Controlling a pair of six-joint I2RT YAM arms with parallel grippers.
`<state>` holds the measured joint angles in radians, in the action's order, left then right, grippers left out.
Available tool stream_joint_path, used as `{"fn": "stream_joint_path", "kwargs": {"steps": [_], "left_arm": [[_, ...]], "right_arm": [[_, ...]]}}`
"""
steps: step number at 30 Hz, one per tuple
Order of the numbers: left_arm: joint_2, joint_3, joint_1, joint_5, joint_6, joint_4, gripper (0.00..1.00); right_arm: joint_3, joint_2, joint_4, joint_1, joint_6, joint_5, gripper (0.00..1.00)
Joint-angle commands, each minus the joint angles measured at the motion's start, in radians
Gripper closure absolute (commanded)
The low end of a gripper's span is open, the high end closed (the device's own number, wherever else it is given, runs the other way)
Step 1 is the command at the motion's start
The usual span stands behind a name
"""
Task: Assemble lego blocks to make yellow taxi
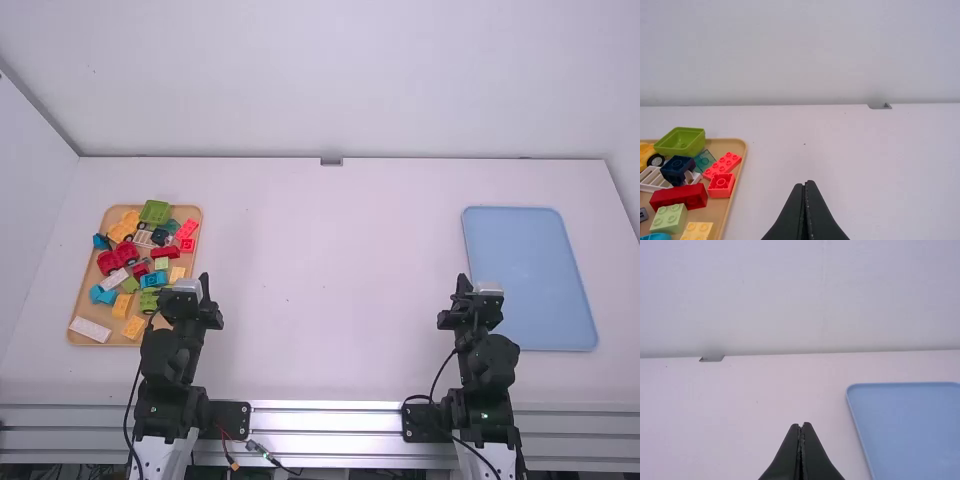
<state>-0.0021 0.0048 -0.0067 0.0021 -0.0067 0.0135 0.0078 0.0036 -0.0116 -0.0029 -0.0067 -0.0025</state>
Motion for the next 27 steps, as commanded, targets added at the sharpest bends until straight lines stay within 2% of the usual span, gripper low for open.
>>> {"fn": "stream_joint_path", "kwargs": {"steps": [1, 12, 19, 27], "left_arm": [[0.000, 0.000, 0.000, 0.000, 0.000, -0.001, 0.99], [0.028, 0.038, 0.001, -0.011, -0.001, -0.017, 0.94], [0.068, 0.092, 0.001, -0.036, -0.001, -0.043, 0.86], [0.135, 0.182, 0.002, -0.094, -0.002, -0.091, 0.72]], "right_arm": [[0.000, 0.000, 0.001, 0.000, 0.003, 0.003, 1.00], [0.046, 0.050, 0.005, 0.001, 0.009, 0.003, 0.94], [0.122, 0.137, 0.015, 0.002, 0.017, 0.003, 0.86], [0.244, 0.289, 0.020, -0.005, 0.035, 0.003, 0.72]]}}
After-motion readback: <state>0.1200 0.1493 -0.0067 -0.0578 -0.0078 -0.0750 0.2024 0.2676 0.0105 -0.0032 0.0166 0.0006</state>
